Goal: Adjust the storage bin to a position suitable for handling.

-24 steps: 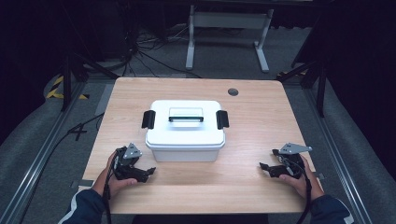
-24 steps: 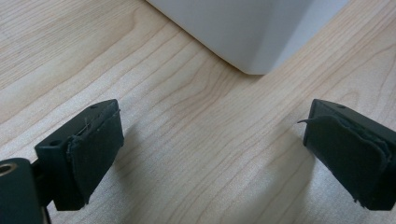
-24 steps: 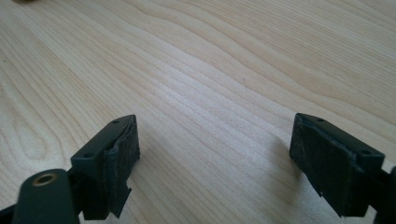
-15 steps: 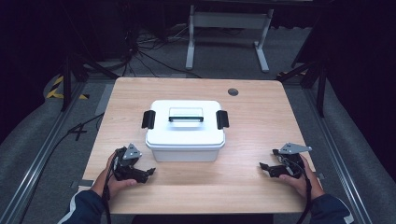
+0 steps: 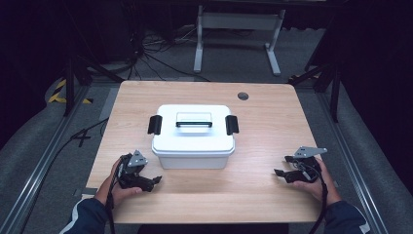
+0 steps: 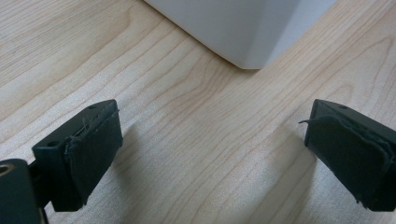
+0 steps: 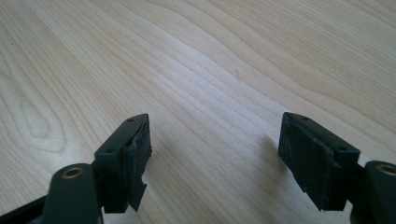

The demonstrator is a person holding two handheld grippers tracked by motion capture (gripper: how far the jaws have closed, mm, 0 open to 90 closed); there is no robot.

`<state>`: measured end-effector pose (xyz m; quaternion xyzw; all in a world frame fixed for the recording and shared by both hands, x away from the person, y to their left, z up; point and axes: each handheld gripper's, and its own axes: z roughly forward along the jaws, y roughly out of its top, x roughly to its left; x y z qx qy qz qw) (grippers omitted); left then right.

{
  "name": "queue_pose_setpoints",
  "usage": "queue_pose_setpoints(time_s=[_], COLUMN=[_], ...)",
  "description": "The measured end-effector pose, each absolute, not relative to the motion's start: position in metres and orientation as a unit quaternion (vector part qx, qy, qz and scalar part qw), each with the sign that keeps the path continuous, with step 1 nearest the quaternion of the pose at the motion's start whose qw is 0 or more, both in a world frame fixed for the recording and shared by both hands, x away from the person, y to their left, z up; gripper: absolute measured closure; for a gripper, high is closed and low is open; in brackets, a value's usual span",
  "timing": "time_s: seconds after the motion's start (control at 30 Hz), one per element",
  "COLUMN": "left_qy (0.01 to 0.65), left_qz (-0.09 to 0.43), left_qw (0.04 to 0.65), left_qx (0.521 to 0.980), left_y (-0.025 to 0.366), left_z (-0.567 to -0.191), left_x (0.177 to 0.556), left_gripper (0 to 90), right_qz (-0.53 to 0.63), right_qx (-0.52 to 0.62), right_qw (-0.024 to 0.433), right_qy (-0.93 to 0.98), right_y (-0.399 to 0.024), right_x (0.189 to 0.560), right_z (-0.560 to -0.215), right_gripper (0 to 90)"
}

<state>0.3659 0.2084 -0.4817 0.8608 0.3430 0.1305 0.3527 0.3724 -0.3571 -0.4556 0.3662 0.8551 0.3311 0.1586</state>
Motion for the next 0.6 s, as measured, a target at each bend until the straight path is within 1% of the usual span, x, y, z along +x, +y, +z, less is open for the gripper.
queue_pose_setpoints(time_s=[0.1, 0.3, 0.6], left_qy=[0.343, 0.344, 0.343], left_qz=[0.130, 0.131, 0.131], left_qw=[0.353, 0.353, 0.352], left_qx=[0.861, 0.860, 0.861], left_y=[0.208, 0.208, 0.208], left_z=[-0.482, -0.482, -0.482], left_x=[0.366, 0.366, 0.366], left_gripper=[4.6, 4.6, 4.6], right_qz=[0.337, 0.341, 0.334], right_qx=[0.355, 0.329, 0.294], right_qw=[0.160, 0.168, 0.174], right_qy=[0.857, 0.864, 0.879], right_y=[-0.356, -0.347, -0.333], right_x=[0.373, 0.372, 0.379], right_z=[-0.447, -0.426, -0.401], right_gripper=[29.6, 32.9, 36.3])
